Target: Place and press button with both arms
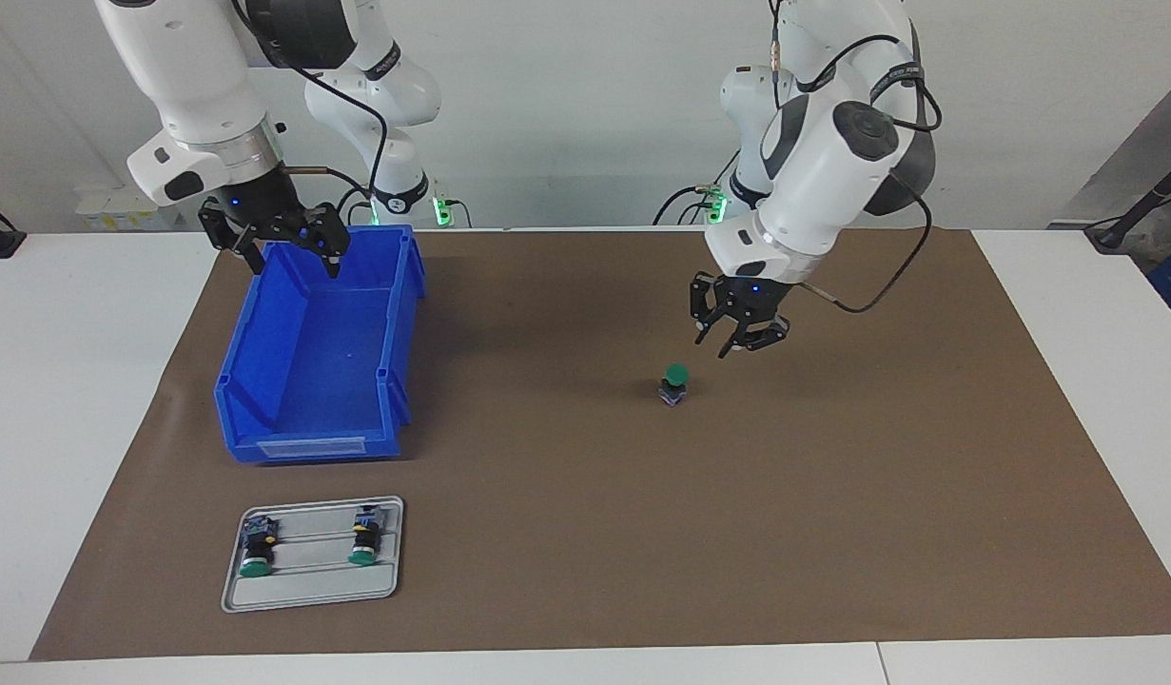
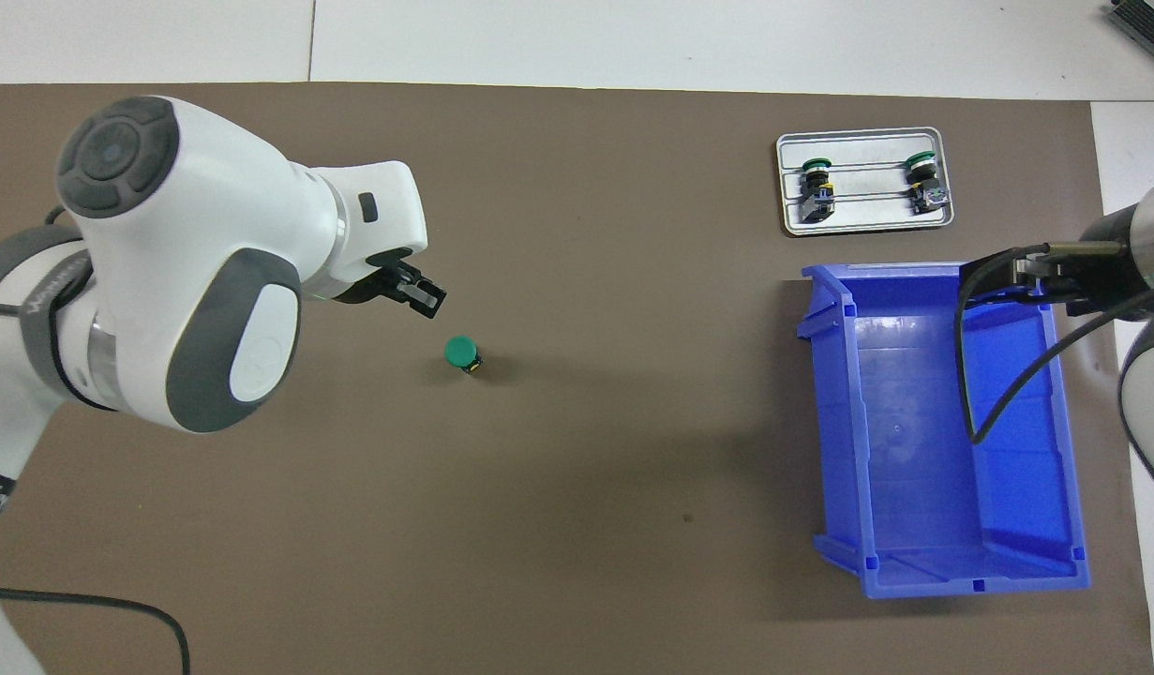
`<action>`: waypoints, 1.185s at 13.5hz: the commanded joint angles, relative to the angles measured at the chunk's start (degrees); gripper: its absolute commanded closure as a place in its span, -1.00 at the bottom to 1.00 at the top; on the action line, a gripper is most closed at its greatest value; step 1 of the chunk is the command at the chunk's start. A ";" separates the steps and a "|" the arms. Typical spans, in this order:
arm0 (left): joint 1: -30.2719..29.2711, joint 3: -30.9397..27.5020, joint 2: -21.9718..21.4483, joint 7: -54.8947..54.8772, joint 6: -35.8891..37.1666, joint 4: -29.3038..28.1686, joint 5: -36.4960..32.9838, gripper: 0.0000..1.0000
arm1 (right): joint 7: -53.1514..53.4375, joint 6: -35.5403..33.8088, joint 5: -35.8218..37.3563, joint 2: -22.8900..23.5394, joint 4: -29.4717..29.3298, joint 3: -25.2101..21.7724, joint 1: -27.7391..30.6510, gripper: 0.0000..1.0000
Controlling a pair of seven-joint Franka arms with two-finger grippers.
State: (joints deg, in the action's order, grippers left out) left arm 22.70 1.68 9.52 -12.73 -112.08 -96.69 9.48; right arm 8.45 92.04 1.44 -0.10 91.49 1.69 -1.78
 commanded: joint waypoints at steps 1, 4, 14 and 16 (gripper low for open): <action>1.12 -0.97 -1.16 4.03 -1.56 -3.75 -3.15 0.65 | -1.15 -0.55 -0.03 0.01 -0.08 0.51 0.73 -1.00; 2.52 -0.89 -3.18 6.13 -7.16 -11.12 -4.03 0.96 | -1.15 -0.55 -0.03 0.01 -0.08 0.51 0.73 -1.00; 5.69 -0.88 -0.73 6.85 -20.54 -20.46 -4.03 0.96 | -1.15 -0.55 -0.03 0.01 -0.08 0.51 0.73 -1.00; 5.69 -0.80 -0.38 6.85 -22.04 -21.51 -4.03 0.95 | -1.15 -0.55 -0.03 0.01 -0.08 0.51 0.73 -1.00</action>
State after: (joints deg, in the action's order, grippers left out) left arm 27.57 1.46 9.11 -6.98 -131.49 -116.55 6.79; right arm 8.45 92.04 1.44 -0.10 91.49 1.69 -1.78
